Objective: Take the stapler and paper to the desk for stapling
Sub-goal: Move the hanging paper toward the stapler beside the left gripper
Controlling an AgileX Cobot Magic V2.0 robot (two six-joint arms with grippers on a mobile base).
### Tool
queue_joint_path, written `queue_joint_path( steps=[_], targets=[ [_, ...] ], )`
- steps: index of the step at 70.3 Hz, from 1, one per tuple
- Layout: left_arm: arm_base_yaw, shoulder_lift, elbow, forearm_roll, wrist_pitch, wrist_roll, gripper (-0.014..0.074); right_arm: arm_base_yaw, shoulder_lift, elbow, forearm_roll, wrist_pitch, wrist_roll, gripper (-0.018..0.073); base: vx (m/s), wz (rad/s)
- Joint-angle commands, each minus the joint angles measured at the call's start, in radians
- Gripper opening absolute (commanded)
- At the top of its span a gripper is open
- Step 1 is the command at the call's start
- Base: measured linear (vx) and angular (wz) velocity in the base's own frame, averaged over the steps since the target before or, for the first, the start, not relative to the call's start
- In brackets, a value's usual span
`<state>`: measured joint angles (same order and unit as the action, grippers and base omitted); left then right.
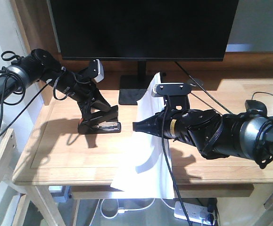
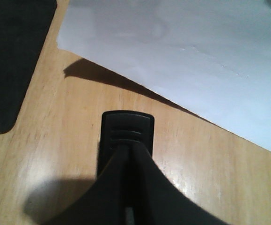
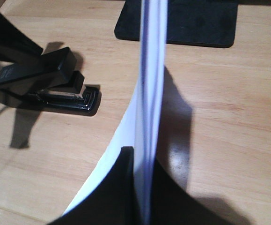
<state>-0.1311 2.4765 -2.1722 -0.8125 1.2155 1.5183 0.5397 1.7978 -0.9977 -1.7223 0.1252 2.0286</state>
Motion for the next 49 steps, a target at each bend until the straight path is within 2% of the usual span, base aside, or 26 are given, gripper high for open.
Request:
queue_joint_path(
  steps=[1,13,38,49],
  targets=[
    [-0.006,-0.073,-0.025,-0.062,0.031,-0.009,-0.0006,0.001,-0.053,-0.029,-0.077,0.009,-0.019,-0.0003,0.0,0.0],
    [-0.006,-0.073,-0.025,-0.062,0.031,-0.009,-0.0006,0.001,-0.054,-0.037,-0.077,-0.054,-0.074,-0.0003,0.0,0.0],
    [-0.006,-0.073,-0.025,-0.062,0.031,-0.009,-0.0006,0.001,-0.066,-0.107,-0.076,-0.108,-0.067,-0.0003,0.0,0.0],
    [-0.006,-0.073,-0.025,-0.062,0.031,-0.009,-0.0006,0.001,-0.066,-0.107,-0.076,-0.081,-0.067,-0.0003,0.0,0.0]
  ],
)
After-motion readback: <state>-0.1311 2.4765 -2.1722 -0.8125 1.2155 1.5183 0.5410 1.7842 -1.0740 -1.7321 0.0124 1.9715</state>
